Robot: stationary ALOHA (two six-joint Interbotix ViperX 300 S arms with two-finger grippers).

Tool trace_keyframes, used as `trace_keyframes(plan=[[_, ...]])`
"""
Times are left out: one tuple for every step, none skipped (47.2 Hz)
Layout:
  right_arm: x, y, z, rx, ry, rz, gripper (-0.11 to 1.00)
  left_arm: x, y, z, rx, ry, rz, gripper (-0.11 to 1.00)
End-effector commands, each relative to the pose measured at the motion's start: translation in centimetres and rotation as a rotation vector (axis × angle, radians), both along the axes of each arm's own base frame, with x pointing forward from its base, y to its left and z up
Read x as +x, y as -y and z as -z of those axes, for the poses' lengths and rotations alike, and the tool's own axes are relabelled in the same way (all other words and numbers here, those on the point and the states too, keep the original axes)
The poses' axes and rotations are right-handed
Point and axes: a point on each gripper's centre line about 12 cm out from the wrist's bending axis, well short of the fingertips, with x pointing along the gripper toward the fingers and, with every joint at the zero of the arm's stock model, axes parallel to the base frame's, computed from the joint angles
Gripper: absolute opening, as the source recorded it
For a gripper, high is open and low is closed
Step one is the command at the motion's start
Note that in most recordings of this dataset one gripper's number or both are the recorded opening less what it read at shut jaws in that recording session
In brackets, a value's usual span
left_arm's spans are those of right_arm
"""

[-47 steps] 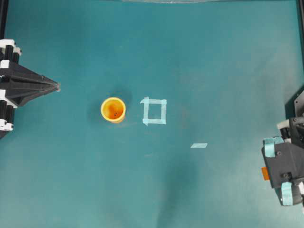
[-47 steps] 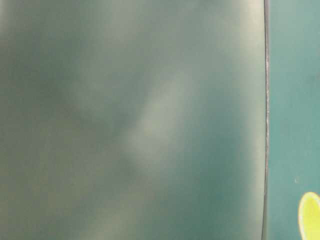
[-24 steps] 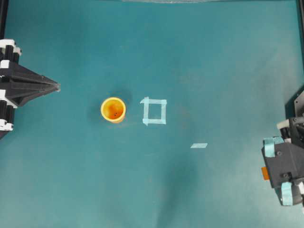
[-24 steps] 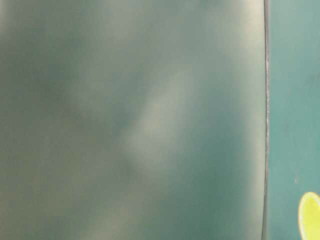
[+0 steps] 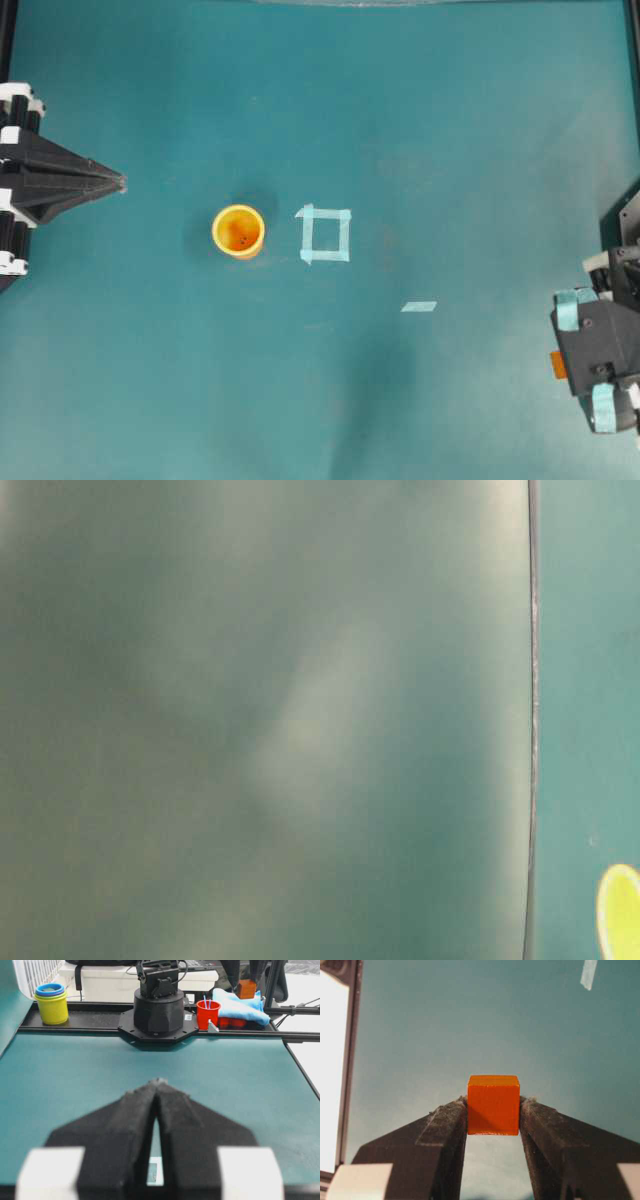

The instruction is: Lift the orange block with right arm.

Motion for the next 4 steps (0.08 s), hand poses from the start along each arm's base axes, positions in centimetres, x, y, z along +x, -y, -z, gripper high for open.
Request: trace_keyframes(plan=[[0.11, -0.14, -0.7, 0.012, 0.022, -0.002, 0.4, 0.27, -0.02, -0.97, 0.001, 0.023, -0.001, 0.0], [0.11, -0.14, -0.7, 0.012, 0.022, -0.002, 0.4, 0.27, -0.02, -0.97, 0.001, 0.023, -0.001, 0.0], [0.11, -0.14, -0.7, 0.012, 0.022, -0.002, 0.4, 0.27, -0.02, -0.97, 0.001, 0.023, -0.001, 0.0], [0.13, -0.1, -0.7, 0.012, 0.022, 0.0, 0.4, 0.27, 0.01, -0.97, 0.001, 0.023, 0.001, 0.0]])
